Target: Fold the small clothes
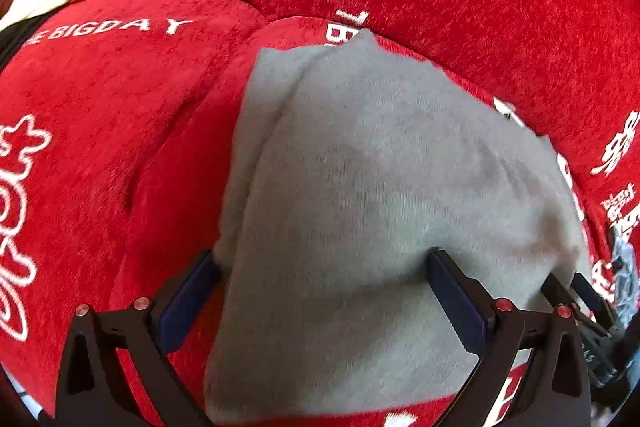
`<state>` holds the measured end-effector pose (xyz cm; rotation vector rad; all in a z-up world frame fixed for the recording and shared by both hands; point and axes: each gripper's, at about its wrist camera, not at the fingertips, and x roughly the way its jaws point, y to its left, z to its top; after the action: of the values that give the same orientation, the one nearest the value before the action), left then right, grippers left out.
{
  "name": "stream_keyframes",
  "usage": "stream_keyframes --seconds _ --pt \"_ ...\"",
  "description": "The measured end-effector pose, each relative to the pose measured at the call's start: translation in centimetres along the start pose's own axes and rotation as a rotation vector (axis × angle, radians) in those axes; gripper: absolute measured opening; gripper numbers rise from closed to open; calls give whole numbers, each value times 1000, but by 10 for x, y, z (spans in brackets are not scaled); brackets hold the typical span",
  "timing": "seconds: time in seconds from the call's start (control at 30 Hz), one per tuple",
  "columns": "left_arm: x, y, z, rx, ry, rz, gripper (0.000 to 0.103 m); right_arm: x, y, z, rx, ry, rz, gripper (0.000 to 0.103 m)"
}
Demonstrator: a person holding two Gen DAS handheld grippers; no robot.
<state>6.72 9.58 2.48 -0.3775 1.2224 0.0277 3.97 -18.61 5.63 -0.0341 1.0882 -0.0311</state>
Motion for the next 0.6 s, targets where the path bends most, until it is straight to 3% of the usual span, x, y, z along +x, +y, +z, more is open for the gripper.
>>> stream_keyframes --seconds 0.07,0.23,0.33,0.47,0.53,0.6 --pt "5 0 10 -5 7 -10 103 5 -1 7 9 -15 -9 102" --pt "15 -5 26 39 27 6 103 1 -11 24 75 22 43 102" --pt "10 7 26 24 32 -66 103 -21 -12 31 77 -54 85 102" --pt "5 32 29 -81 17 -192 103 -11 -4 49 47 -53 78 102" --pt "7 30 31 -98 19 -174 103 13 1 54 60 4 64 102" --pt "11 16 31 -27 31 -96 103 34 10 53 61 64 87 102"
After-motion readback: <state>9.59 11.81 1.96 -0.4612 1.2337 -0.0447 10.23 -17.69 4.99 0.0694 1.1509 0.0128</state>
